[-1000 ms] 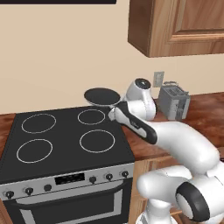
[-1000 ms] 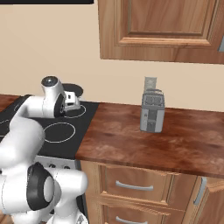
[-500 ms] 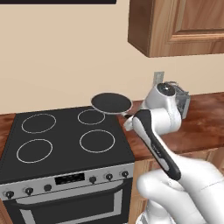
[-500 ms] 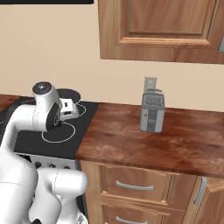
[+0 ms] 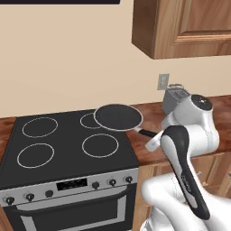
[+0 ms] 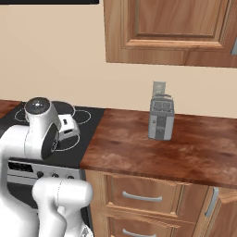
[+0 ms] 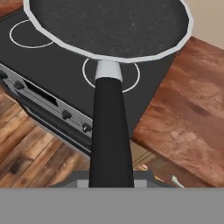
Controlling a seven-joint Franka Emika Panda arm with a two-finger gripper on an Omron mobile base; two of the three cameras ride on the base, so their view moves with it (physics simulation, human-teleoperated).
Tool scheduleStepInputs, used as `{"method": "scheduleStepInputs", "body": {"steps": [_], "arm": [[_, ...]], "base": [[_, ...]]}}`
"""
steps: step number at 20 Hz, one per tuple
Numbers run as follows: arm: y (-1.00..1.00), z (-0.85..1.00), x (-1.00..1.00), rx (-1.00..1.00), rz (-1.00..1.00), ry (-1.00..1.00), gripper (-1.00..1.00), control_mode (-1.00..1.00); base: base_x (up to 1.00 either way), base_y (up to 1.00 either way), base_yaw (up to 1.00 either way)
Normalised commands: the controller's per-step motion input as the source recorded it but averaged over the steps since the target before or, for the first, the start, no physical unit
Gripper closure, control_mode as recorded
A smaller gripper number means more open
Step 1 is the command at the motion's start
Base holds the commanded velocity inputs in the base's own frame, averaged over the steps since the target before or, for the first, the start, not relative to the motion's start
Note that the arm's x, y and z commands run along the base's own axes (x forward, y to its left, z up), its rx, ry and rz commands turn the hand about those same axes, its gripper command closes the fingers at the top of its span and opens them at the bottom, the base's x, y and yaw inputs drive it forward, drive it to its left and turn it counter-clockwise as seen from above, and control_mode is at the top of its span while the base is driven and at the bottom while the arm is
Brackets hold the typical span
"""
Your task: Move the pot and pan from the stove into the sink.
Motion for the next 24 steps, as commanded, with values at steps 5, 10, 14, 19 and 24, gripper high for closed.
{"method": "scheduleStepInputs", "body": {"steps": [5, 10, 14, 19, 24], "arm": [[0.00, 0.00, -0.62, 0.00, 0.16, -0.26, 1.00, -1.00], [0.02, 0.00, -0.18, 0.00, 0.07, -0.09, 1.00, -1.00], [0.00, 0.00, 0.00, 0.00, 0.00, 0.00, 1.00, 1.00], [0.00, 0.00, 0.00, 0.00, 0.00, 0.00, 1.00, 1.00], [0.00, 0.00, 0.00, 0.00, 0.00, 0.00, 1.00, 1.00]], "base": [[0.00, 0.00, 0.00], [0.00, 0.00, 0.00], [-0.14, -0.01, 0.01], [-0.63, 0.00, 0.22], [-0.55, 0.00, 0.32]]}}
